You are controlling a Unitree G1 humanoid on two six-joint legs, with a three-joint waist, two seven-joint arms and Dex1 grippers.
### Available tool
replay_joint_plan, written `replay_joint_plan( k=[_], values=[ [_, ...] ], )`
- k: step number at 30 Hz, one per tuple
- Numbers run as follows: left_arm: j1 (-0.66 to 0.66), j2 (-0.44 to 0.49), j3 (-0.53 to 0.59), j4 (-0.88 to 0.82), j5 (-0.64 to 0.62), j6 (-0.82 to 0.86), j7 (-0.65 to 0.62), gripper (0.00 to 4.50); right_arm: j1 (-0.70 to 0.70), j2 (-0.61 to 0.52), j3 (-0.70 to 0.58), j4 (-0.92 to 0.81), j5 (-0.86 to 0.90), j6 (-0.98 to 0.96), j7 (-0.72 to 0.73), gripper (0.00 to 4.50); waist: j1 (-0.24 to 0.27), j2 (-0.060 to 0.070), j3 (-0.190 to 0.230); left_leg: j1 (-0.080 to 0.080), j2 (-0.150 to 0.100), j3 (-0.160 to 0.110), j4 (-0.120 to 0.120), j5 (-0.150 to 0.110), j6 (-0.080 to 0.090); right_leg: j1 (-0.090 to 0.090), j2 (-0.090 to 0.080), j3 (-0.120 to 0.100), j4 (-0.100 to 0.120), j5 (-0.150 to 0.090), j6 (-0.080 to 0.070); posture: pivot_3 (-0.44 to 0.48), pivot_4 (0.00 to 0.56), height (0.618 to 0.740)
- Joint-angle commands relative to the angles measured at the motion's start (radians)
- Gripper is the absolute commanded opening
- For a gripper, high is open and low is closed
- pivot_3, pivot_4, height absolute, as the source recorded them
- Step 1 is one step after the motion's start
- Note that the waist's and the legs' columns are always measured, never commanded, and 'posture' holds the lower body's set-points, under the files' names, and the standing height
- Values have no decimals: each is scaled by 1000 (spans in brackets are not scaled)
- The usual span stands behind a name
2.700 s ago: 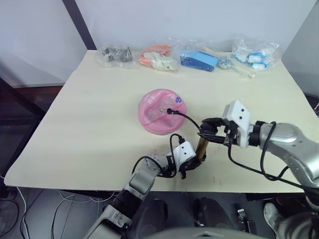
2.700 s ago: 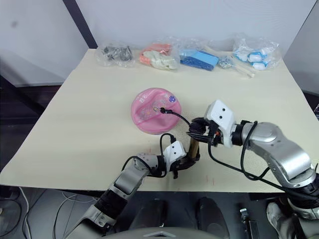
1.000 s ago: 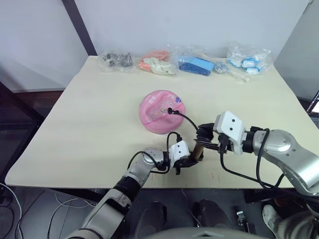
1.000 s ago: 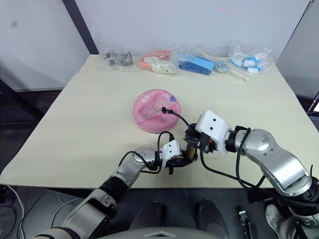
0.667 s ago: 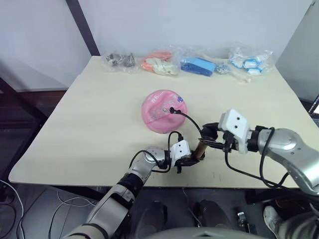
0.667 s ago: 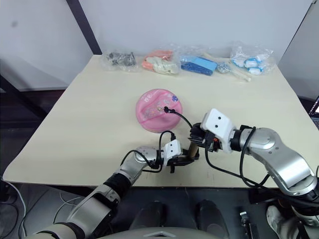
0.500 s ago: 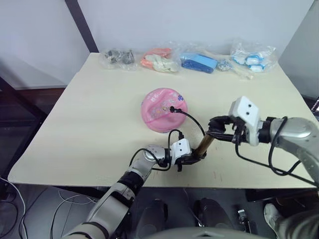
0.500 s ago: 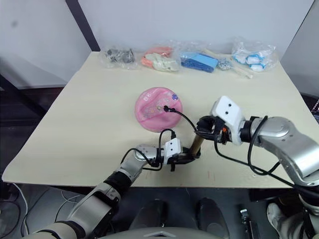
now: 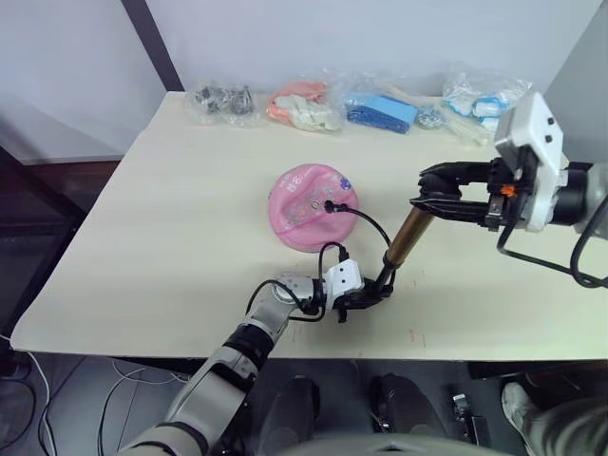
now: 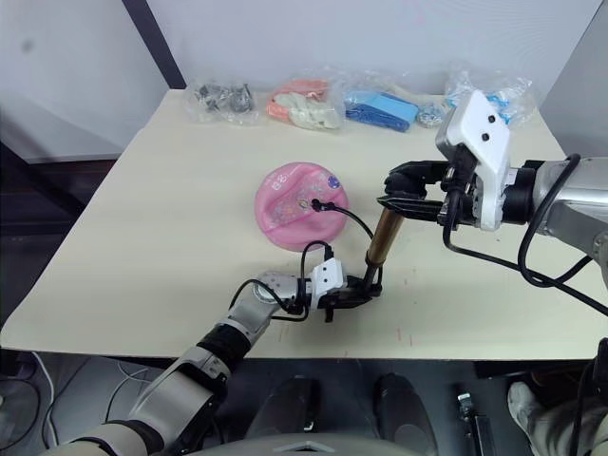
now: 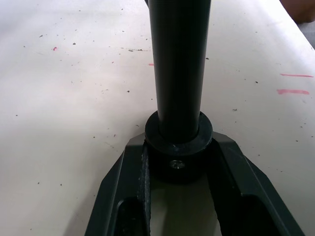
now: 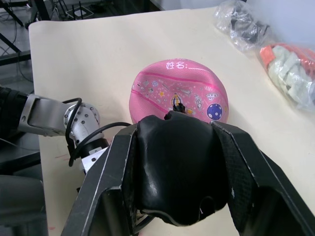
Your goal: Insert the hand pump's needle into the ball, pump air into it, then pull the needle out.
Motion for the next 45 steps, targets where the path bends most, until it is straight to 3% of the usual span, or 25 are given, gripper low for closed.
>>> replay_joint_plan(
  k=[1, 7, 15, 23, 28, 37, 45],
  values=[
    [29, 41, 14, 43, 45, 75, 16, 1089, 103, 44, 124, 27, -95, -61, -11, 1668, -1, -2, -1, 1, 0, 0, 0, 0, 0, 1, 0, 0, 0, 0, 0, 0, 150, 740],
    [34, 41, 14, 15, 43, 97, 14, 1088, 235, 141, 362, 140, -278, -189, 2, 1668, -4, -5, -5, 8, 2, 1, 0, 0, 0, 6, 2, 2, 0, -1, 0, 0, 150, 740],
    [57, 39, 9, -41, 43, 133, 18, 1088, 290, 200, 519, 277, -458, -259, 39, 1668, -7, -8, -19, 10, 4, 0, -2, 0, 0, 8, 7, 2, 0, -1, -1, 0, 150, 740],
    [55, 3, -1, -39, 53, 146, 33, 1088, 258, 153, 450, 226, -471, -218, 58, 1668, -3, -9, -23, 26, 7, -1, -7, -1, -1, 19, 1, 1, -1, -7, -9, 0, 150, 740],
    [47, -19, 0, -29, 58, 142, 35, 1088, 229, 142, 381, 183, -432, -181, 55, 1668, 3, -6, -23, 24, 5, -2, -10, -1, -1, 20, -2, -2, -4, -7, -9, 0, 150, 740],
    [38, -15, 10, -25, 63, 142, 21, 1088, 168, 97, 188, 105, -294, -92, 85, 1668, 11, 1, -16, 8, -1, -5, -9, 0, 0, 14, -3, -7, -14, -2, 3, 0, 150, 740],
    [31, -17, 11, -7, 64, 131, 20, 1088, 68, 28, -54, 40, -95, 31, 93, 1668, 27, 10, -1, -8, -4, -6, -3, 0, 0, 1, -5, -7, -14, 2, 0, 0, 150, 740]
  ],
)
